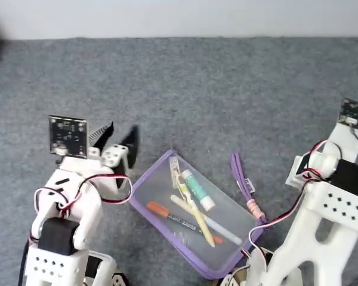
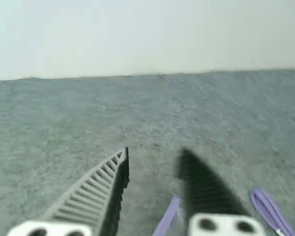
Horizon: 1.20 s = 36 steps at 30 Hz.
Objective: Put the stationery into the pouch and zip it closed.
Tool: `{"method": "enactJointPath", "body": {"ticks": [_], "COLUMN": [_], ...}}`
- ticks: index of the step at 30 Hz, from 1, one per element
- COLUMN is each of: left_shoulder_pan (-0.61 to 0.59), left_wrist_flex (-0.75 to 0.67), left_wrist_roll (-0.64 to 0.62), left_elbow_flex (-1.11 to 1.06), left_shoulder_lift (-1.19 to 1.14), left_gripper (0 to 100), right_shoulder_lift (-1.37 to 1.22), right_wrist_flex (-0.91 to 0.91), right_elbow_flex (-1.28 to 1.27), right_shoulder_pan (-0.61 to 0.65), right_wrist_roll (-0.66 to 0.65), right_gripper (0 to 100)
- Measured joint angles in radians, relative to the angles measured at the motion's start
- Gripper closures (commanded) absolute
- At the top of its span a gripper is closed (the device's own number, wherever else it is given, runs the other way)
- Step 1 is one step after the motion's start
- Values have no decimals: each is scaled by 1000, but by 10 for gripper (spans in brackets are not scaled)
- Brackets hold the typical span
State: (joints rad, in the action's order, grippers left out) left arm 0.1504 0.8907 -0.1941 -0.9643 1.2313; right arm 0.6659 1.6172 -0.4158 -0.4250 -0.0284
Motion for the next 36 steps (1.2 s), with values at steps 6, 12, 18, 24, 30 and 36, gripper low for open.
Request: {"method": "enactJointPath", "body": {"ticks": [6, 12, 18, 24, 30, 36], "left_shoulder_pan": [-5, -6, -6, -6, -11, -12], "left_wrist_flex": [138, 327, 482, 597, 559, 520], "left_wrist_roll": [-5, -21, -101, -143, -114, -28], "left_elbow_flex": [54, 132, 215, 239, 160, -68], "left_shoulder_lift": [0, 2, 2, 20, 256, 568], "left_gripper": [988, 988, 988, 988, 987, 987], "right_shoulder_lift": [28, 269, 591, 836, 1000, 1094], "right_wrist_flex": [77, 83, 66, 6, -58, -95], "right_elbow_flex": [43, 46, -86, -304, -468, -592], "right_shoulder_pan": [0, 18, 184, 298, 341, 345], "right_wrist_roll": [5, 5, 8, 8, 8, 8], "right_gripper": [990, 989, 989, 989, 989, 989]}}
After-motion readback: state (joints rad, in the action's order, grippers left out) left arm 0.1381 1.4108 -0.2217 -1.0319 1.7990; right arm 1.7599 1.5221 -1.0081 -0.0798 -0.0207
